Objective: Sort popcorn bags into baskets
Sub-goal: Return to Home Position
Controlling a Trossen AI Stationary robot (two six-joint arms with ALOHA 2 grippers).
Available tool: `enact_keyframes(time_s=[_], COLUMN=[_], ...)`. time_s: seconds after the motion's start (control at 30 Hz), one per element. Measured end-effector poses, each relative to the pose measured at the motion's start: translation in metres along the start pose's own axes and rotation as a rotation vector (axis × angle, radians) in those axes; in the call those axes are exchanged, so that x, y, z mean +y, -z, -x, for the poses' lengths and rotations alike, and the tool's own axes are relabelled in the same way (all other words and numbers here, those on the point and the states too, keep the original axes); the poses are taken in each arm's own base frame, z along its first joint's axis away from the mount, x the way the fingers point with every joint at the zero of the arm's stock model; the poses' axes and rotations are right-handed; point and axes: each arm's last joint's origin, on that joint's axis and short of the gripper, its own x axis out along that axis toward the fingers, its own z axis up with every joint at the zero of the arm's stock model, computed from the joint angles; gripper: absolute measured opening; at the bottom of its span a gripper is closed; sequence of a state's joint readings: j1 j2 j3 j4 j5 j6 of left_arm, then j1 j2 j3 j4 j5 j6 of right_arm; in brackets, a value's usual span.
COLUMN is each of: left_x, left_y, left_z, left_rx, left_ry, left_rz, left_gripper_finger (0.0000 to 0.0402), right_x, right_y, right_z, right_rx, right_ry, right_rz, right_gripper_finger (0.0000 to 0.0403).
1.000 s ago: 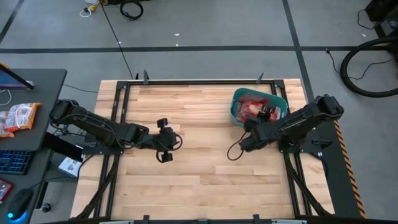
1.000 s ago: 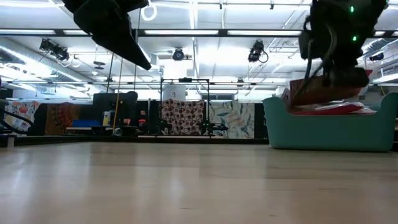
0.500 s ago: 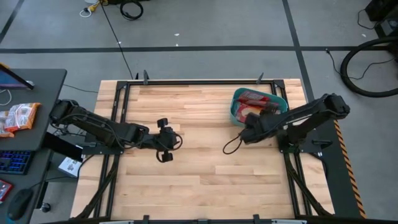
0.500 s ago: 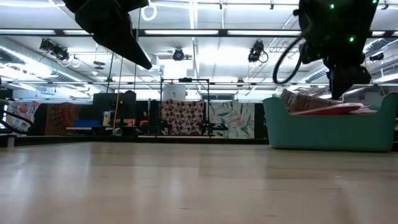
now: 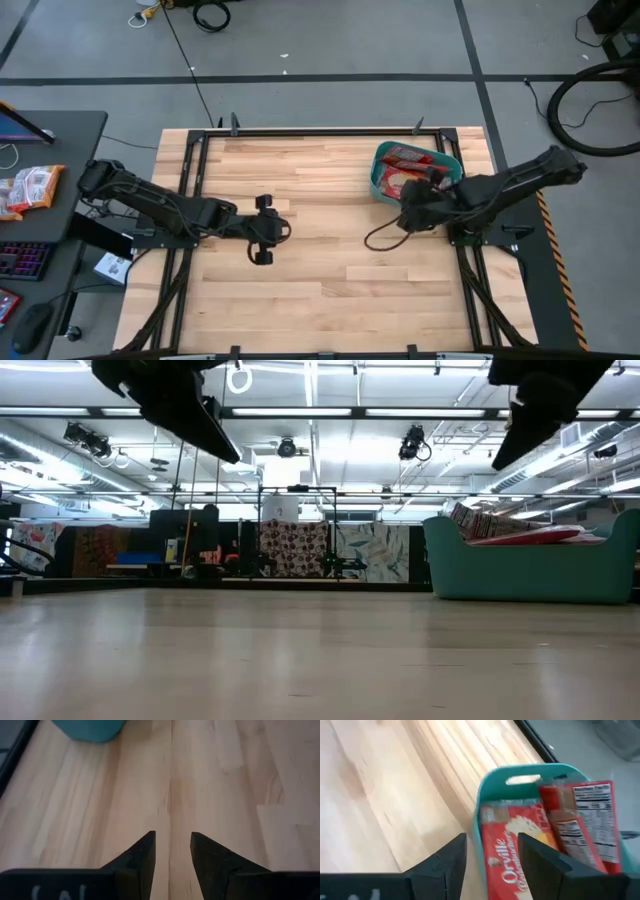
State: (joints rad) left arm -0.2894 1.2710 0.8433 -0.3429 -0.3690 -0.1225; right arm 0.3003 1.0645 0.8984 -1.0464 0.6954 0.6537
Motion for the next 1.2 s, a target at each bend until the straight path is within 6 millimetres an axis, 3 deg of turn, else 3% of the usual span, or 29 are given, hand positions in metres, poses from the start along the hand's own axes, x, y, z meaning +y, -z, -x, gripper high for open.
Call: enact_keyframes(time_s=[0.13,0.47,0.93,1.2], left_x=[0.002,0.021,0.052,0.056], left_y=[0.006,0.052,0.099,0.125], left_z=[0.008,0.033,0.071,0.076], left_rx=[-0.099,-0.299,-0.584,-0.667], left_ry=[0.015,0.023,-0.081,-0.089], left_rz=[0.012,0.172,0.299,0.313], left_gripper_finger=[0.0130,0.0130,0.0130,0.0130], right_x=[-0.007,-0.014,-0.059,-0.072], right_y=[0.013,0.038,0.068,0.082], right_z=[0.001,-0.012,-0.019,-0.017], right_rx=[-0.119,-0.469,-0.815,-0.951], right_ry=[-0.104,-0.424,-0.407,-0.349], right_rz=[-0.082,-0.166,-0.311,-0.338], right_gripper_finger=[0.0181,0.0180,0.0150,0.0150])
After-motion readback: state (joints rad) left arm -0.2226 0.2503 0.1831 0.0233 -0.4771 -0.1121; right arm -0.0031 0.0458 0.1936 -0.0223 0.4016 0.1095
